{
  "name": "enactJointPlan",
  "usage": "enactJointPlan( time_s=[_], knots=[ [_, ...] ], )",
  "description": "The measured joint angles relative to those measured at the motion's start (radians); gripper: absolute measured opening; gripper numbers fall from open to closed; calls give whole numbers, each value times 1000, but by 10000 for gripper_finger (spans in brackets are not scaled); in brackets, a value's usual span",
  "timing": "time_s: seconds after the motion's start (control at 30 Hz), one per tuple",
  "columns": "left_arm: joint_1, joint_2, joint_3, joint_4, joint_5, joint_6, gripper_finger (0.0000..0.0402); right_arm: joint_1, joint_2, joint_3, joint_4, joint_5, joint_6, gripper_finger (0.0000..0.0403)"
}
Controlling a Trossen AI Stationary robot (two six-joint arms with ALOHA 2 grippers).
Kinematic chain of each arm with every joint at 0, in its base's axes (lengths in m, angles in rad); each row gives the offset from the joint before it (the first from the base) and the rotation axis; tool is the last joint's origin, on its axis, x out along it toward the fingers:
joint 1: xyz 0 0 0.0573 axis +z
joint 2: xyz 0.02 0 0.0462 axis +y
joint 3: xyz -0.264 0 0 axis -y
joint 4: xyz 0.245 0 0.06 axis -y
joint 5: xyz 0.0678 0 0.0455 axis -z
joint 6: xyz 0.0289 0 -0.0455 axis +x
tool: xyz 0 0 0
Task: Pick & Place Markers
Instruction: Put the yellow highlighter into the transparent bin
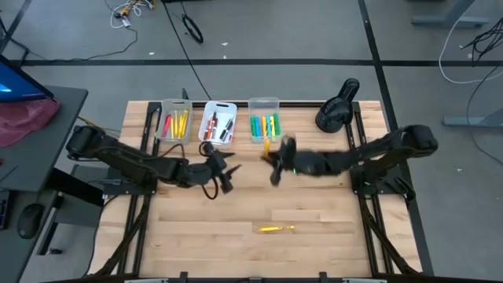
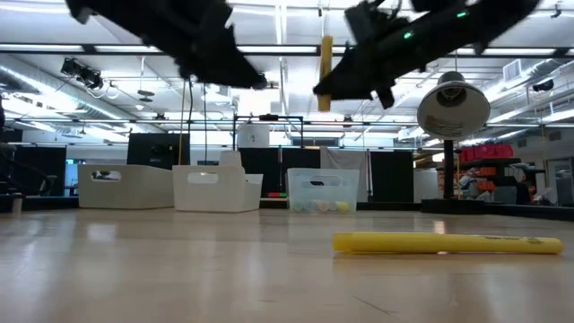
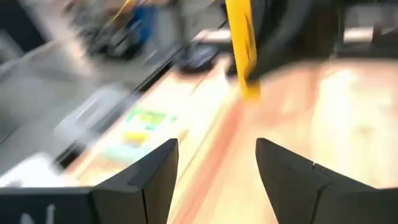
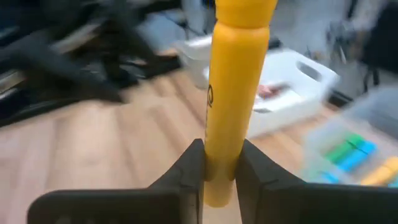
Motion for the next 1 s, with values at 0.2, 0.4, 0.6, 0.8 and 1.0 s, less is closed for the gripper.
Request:
enactJointPlan(
  time_s=[0.2,0.4,0.6,0.8,1.0],
  knots=[
    [-31,-2,0,-221,-106,-201,213,-287,32,183,-313,-231,60,49],
    [-29,36,1,-221,-106,-205,198,-513,218,393,-511,-404,121,49],
    [-29,38,0,-226,-105,-203,190,-598,388,500,-564,-527,236,53],
    [-32,38,0,-225,-105,-203,190,-603,452,517,-592,-529,287,64],
    [-36,38,0,-225,-105,-203,190,-603,456,517,-649,-528,295,71]
  ],
)
